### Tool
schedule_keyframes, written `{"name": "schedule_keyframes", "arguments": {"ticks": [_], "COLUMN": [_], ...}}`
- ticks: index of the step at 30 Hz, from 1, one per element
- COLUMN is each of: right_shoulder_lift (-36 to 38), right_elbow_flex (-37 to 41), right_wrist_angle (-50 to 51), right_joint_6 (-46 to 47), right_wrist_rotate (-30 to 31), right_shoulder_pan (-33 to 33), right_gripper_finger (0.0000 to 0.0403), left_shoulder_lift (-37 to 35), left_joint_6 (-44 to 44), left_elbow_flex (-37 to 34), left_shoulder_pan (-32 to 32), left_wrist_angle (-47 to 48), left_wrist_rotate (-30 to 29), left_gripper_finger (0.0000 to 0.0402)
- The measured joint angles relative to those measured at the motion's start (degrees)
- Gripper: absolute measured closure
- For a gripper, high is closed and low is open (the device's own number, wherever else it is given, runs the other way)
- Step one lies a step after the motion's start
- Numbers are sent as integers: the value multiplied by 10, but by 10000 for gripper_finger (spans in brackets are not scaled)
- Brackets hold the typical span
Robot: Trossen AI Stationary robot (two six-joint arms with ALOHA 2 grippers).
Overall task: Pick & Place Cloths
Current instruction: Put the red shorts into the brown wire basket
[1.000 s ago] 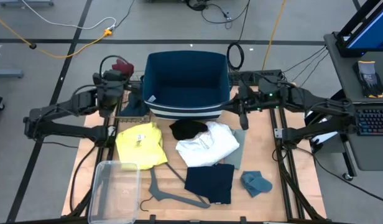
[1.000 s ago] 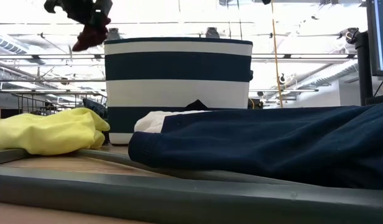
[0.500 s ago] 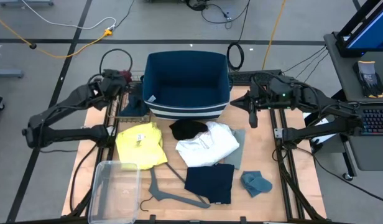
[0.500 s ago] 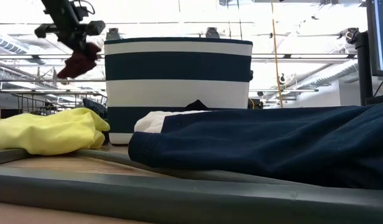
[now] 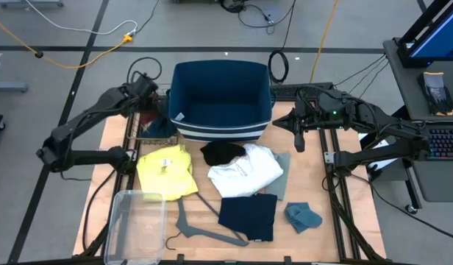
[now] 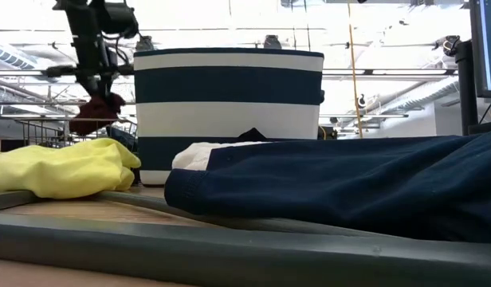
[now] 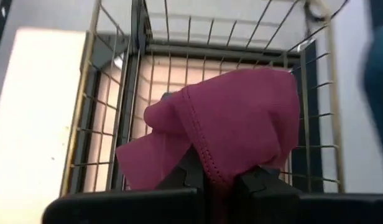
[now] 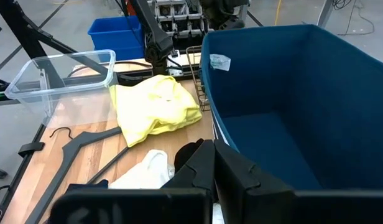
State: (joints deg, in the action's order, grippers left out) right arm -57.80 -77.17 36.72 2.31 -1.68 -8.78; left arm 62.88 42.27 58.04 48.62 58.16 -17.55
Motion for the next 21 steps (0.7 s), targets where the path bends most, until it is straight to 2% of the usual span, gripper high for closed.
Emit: {"name": "schedule_keyframes", "arguments": {"ticks": [6,12,21], "right_shoulder_lift": [0,0,0], "right_elbow_flex": [0,0,0], "right_wrist_angle": [2,2,2], "right_joint_6": [0,0,0], "right_wrist_rotate": [0,0,-1], "right_shoulder_pan": [0,0,0], "right_gripper_finger": [403,403,403], "left_shoulder_lift": [41,67,83], "left_joint_6": [5,11,-2], "left_elbow_flex": [0,0,0], "left_shoulder_pan": [41,72,87], "left_wrist_angle": [-2,-2,-3], "left_wrist_rotate": [28,75,75], "left_gripper_finger": [385,346,286]}}
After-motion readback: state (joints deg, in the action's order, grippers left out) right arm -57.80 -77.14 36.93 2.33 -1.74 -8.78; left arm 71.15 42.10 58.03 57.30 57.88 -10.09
